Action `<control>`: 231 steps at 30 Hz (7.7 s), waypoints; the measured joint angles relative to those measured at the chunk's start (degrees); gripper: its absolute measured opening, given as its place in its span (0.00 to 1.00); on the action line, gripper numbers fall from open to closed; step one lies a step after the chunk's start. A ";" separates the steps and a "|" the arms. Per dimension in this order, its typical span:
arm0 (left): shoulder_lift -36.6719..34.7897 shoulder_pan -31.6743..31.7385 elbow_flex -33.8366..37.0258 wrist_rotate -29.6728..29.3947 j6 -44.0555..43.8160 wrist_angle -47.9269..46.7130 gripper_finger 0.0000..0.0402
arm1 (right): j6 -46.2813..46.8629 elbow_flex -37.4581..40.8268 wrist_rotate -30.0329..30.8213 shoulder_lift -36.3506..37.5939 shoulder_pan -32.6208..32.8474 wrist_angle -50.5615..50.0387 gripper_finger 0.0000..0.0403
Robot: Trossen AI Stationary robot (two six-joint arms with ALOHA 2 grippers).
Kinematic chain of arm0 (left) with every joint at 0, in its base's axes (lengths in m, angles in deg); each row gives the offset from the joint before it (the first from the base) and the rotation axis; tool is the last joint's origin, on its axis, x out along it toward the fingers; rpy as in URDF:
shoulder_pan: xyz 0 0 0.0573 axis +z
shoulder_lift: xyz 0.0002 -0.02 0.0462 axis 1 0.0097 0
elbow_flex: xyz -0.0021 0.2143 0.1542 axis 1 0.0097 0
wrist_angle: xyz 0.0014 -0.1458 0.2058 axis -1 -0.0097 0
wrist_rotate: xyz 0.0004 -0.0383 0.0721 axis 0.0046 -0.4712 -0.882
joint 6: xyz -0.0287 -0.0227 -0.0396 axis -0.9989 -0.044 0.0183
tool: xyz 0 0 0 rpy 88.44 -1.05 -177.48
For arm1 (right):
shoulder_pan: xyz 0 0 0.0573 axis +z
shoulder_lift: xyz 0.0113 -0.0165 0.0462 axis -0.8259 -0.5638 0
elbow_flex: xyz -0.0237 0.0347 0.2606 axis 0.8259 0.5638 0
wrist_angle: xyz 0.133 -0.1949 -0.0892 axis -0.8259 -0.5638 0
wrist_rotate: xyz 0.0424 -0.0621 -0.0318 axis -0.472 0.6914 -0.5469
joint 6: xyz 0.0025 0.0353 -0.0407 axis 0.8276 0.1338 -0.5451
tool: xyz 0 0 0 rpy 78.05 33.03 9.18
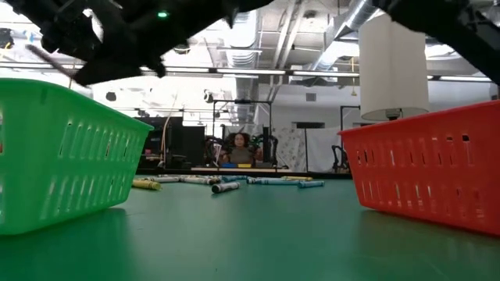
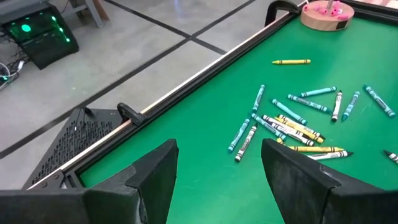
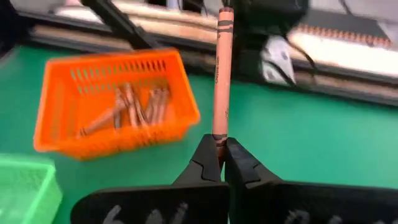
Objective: Sort crayons
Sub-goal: Put the brown crayon into the orange bin, then put the yellow crayon into the green bin
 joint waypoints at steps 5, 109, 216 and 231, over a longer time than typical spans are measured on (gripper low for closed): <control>0.00 0.00 0.00 0.01 -0.02 -0.02 0.56 | -0.38 -3.02 -3.93 -4.28 0.96 5.69 0.00; -0.01 0.00 0.00 0.01 0.01 1.45 0.56 | 4.13 -3.16 -22.82 -16.82 0.30 33.74 0.13; 0.00 -0.01 0.04 3.08 -0.07 -1.76 0.56 | 16.30 -3.23 1.53 -6.01 -14.31 -38.68 0.13; 0.00 -0.01 0.04 3.04 -0.15 -1.76 0.56 | 18.90 -3.19 1.85 -2.67 -12.78 -38.86 0.13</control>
